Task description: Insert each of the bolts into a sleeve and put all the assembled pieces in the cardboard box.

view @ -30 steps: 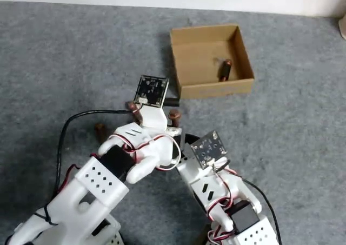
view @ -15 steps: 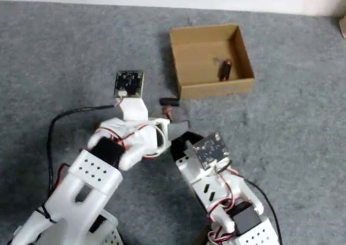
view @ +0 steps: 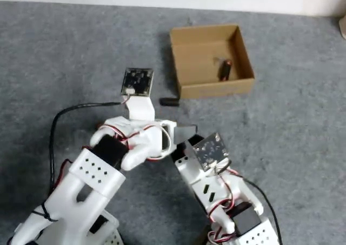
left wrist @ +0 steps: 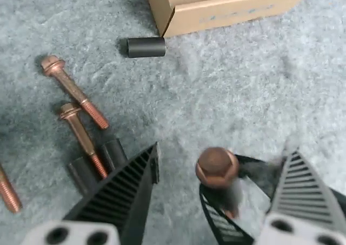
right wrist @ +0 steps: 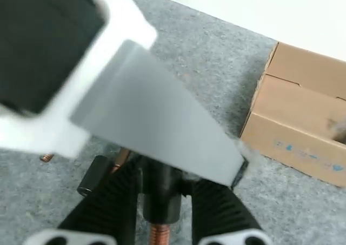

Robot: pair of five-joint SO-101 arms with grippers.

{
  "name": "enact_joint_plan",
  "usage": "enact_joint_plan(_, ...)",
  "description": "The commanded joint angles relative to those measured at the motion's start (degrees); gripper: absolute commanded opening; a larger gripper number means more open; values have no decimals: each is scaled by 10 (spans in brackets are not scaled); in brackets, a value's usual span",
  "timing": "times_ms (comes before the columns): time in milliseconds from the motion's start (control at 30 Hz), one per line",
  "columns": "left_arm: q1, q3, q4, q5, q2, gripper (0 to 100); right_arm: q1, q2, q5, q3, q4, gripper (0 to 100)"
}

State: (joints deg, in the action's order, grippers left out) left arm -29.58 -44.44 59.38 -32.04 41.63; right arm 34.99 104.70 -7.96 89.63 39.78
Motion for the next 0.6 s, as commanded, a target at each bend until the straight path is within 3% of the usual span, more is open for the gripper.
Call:
enact_joint_plan(0,-21,65,56,4,4,341,-1,6,-5,-3,-12,4)
enact_joint_plan(133,-21,112,85,12,4,338,1,6,-5,0,-14,4)
enact_joint_plan(233,-7,141,123,84,4,337,1,6,-5,0,-14,4)
enact_joint_plan(400,95,165,137,204,4,337,1,6,-5,1,-14,4)
enact_joint_plan(567,176,114,93,206,-2,335,-2,6,-5,2,-14,4)
